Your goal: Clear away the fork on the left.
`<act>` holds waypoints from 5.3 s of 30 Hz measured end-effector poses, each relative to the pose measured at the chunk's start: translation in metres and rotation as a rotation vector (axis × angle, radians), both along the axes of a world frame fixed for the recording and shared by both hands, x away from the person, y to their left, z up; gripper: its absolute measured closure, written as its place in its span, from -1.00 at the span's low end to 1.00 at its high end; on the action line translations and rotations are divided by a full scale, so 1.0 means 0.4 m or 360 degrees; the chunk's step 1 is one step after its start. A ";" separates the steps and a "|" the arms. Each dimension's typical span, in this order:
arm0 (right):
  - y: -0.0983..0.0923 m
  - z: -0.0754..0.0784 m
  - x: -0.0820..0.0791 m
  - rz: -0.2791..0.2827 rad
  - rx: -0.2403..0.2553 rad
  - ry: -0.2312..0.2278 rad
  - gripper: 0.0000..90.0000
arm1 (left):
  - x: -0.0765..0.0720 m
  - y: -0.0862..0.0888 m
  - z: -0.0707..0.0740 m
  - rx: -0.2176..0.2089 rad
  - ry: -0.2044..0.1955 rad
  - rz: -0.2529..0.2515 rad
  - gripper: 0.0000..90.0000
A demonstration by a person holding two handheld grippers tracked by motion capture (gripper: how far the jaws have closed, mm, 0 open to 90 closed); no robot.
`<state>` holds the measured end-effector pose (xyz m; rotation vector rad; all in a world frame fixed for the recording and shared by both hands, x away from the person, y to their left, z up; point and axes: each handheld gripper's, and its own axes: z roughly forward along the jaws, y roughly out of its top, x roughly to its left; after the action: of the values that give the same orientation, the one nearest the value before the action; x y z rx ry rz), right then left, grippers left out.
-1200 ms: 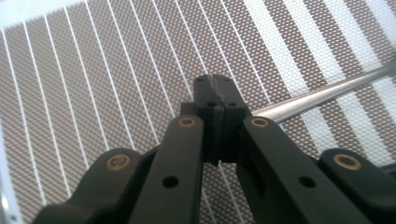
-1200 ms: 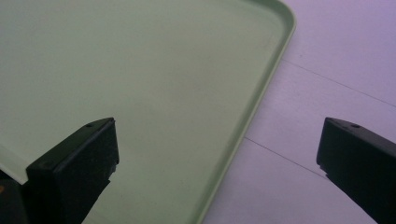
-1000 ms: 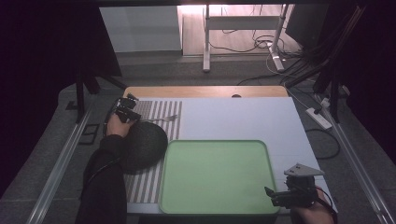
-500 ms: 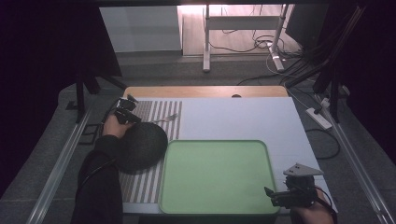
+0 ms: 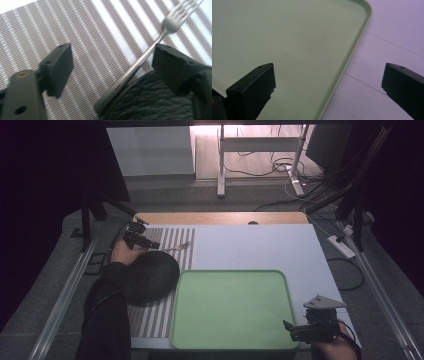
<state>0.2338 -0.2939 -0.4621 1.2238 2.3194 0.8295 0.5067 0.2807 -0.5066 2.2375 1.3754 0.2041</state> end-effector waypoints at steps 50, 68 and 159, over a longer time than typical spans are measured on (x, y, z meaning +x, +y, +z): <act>-0.001 0.000 -0.001 0.0009 0.0009 -0.0001 -1.00 | 0.021 -0.101 -0.022 0.0310 -0.0020 -0.0594 0.87; -0.001 0.000 -0.001 0.0011 0.0009 0.0001 -1.00 | -0.004 -0.037 0.079 0.0574 -0.0078 -0.0482 0.88; 0.008 0.000 -0.005 0.0060 -0.0022 -0.0016 -1.00 | -0.466 -0.451 0.027 -0.0032 0.0250 -0.0534 0.87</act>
<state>0.2319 -0.2909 -0.4619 1.1711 2.3431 0.8291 0.3203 0.1003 -0.4957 2.4673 1.0462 -0.1034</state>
